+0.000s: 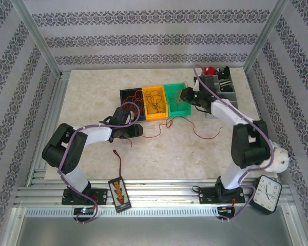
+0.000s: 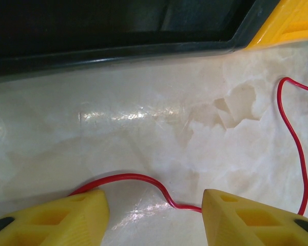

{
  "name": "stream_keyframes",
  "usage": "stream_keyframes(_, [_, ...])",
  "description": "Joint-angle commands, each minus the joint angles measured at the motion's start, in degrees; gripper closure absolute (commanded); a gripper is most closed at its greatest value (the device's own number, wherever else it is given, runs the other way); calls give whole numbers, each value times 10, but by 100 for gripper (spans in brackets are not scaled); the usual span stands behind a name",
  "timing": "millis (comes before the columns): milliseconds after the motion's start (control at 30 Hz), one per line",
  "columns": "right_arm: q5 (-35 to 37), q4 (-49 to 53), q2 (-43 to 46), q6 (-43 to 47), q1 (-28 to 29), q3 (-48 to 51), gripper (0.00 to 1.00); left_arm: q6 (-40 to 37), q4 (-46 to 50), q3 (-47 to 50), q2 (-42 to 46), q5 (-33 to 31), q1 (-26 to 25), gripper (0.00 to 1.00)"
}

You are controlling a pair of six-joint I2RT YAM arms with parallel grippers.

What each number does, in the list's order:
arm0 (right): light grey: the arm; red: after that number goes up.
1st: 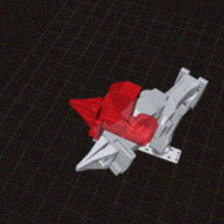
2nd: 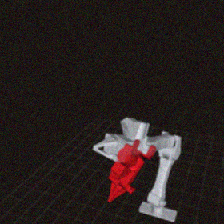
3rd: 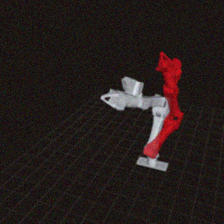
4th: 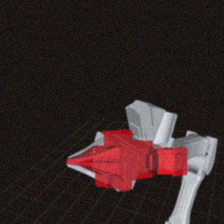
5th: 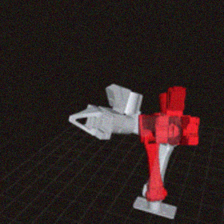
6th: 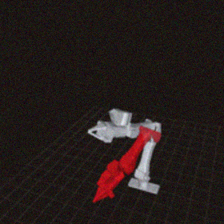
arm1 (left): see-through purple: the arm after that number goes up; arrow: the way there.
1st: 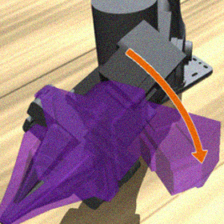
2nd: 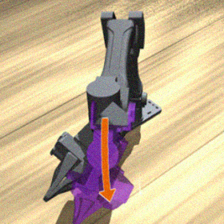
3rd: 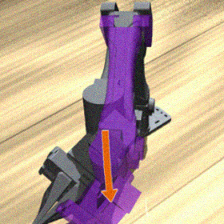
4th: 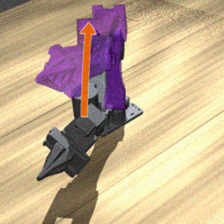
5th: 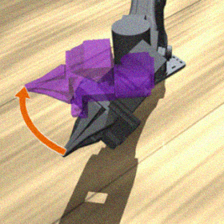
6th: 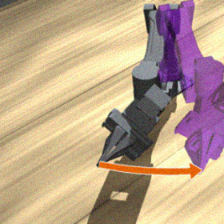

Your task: Untangle the cables

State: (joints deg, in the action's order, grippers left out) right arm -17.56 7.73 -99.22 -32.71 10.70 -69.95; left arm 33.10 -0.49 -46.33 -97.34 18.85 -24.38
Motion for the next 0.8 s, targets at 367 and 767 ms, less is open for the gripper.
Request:
stream_keyframes(367, [110, 38, 70, 86, 91, 54, 53, -25, 36, 27, -25, -68, 13, 45])
stream_keyframes(767, [128, 31, 88, 60, 169, 165, 53, -23, 32, 21, -32, -59, 13, 45])
